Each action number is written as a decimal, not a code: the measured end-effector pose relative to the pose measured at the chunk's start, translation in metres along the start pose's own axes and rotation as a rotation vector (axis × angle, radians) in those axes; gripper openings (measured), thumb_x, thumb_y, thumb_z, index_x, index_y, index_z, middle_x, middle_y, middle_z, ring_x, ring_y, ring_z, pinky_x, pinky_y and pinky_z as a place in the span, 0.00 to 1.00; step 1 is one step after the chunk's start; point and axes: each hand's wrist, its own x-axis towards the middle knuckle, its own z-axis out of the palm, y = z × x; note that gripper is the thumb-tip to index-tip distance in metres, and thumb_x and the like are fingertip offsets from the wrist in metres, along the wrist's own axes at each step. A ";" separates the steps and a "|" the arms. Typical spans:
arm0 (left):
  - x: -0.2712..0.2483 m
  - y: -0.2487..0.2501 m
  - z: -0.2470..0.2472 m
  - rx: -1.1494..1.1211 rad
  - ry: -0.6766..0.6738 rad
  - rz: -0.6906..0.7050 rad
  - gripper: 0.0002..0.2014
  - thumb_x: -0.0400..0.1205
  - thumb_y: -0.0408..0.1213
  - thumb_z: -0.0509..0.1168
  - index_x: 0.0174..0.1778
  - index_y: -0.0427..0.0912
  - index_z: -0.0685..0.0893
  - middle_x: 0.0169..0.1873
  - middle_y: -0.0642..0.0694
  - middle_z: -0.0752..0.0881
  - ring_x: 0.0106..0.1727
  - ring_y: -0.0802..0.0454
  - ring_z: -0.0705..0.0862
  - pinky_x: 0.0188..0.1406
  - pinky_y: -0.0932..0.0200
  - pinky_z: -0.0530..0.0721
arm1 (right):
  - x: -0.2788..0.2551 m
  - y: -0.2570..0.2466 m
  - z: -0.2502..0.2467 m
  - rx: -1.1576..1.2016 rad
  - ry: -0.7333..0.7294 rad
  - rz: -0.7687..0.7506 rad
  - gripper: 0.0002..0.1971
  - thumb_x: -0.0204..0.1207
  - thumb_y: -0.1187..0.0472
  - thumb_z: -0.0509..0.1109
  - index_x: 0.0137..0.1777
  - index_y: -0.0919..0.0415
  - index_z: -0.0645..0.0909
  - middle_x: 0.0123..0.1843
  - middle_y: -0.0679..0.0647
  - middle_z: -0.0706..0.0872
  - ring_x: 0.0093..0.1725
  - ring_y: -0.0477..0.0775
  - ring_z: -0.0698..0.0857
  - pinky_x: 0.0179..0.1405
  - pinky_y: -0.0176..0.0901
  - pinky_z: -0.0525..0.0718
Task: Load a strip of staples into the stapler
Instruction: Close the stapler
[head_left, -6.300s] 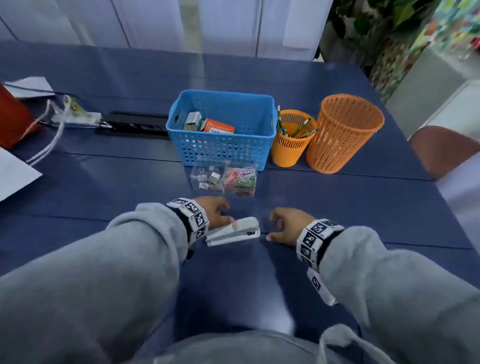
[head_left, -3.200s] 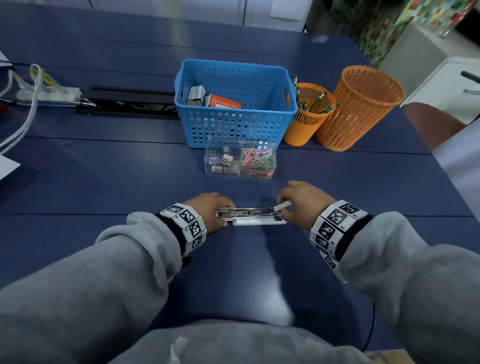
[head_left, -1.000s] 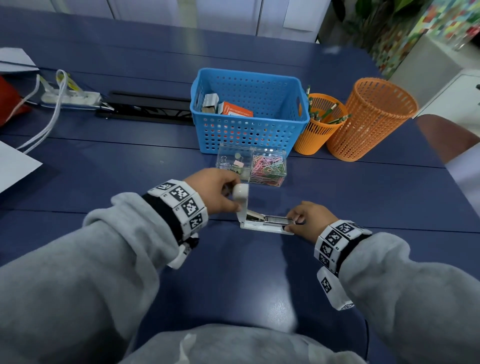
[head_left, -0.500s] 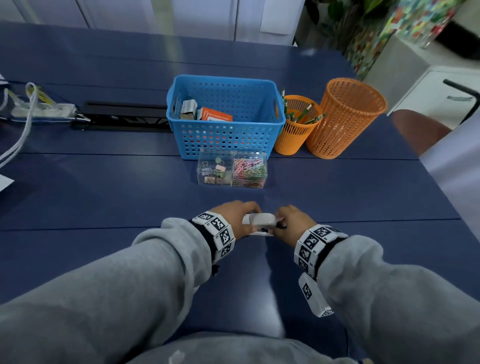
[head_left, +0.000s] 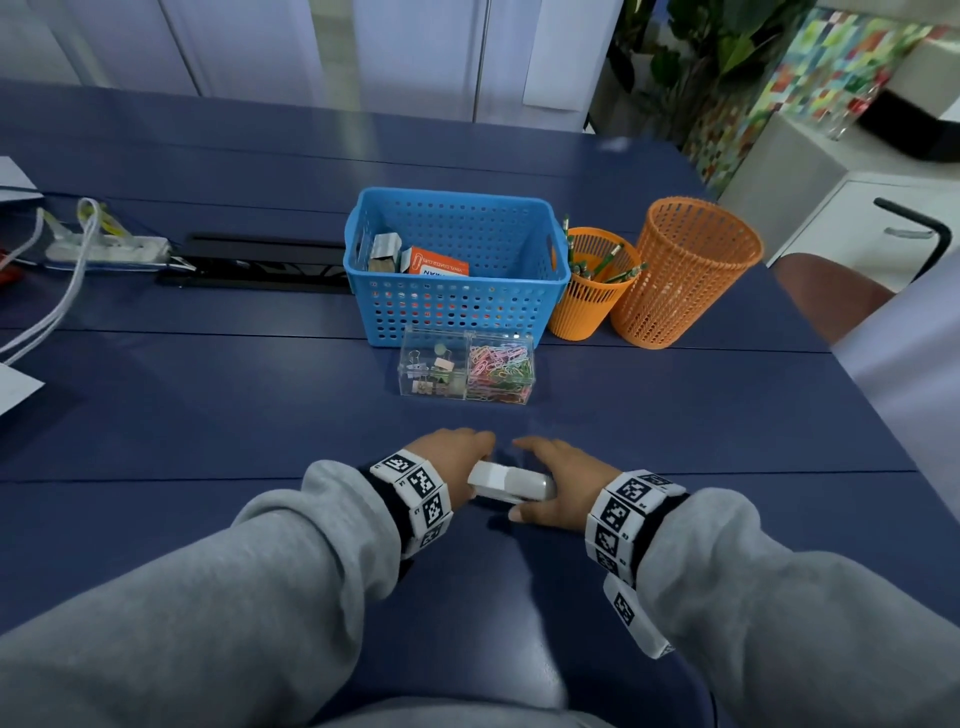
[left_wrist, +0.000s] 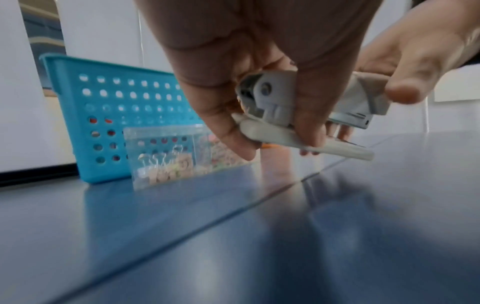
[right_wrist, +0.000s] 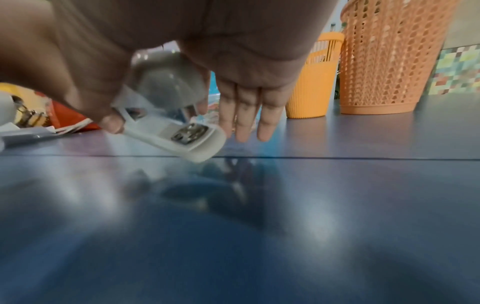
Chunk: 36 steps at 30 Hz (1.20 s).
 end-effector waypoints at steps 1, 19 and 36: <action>-0.002 0.002 -0.005 -0.003 0.024 0.023 0.11 0.76 0.34 0.64 0.53 0.40 0.74 0.56 0.39 0.81 0.56 0.39 0.80 0.47 0.52 0.75 | -0.001 -0.002 -0.002 0.022 -0.018 -0.005 0.42 0.69 0.43 0.73 0.79 0.48 0.55 0.78 0.53 0.70 0.74 0.56 0.72 0.73 0.51 0.73; -0.013 -0.001 -0.055 -0.324 0.341 0.091 0.12 0.70 0.40 0.73 0.47 0.48 0.81 0.40 0.53 0.82 0.44 0.51 0.82 0.45 0.55 0.80 | -0.019 -0.022 -0.057 0.269 0.357 -0.110 0.16 0.77 0.47 0.65 0.55 0.57 0.82 0.49 0.53 0.84 0.51 0.54 0.81 0.50 0.46 0.76; 0.014 0.030 -0.098 -0.581 0.617 0.124 0.11 0.70 0.37 0.73 0.43 0.50 0.78 0.42 0.50 0.85 0.43 0.50 0.83 0.47 0.51 0.83 | -0.026 -0.019 -0.116 0.507 0.783 -0.389 0.19 0.61 0.51 0.70 0.53 0.46 0.73 0.56 0.56 0.78 0.42 0.41 0.78 0.43 0.22 0.79</action>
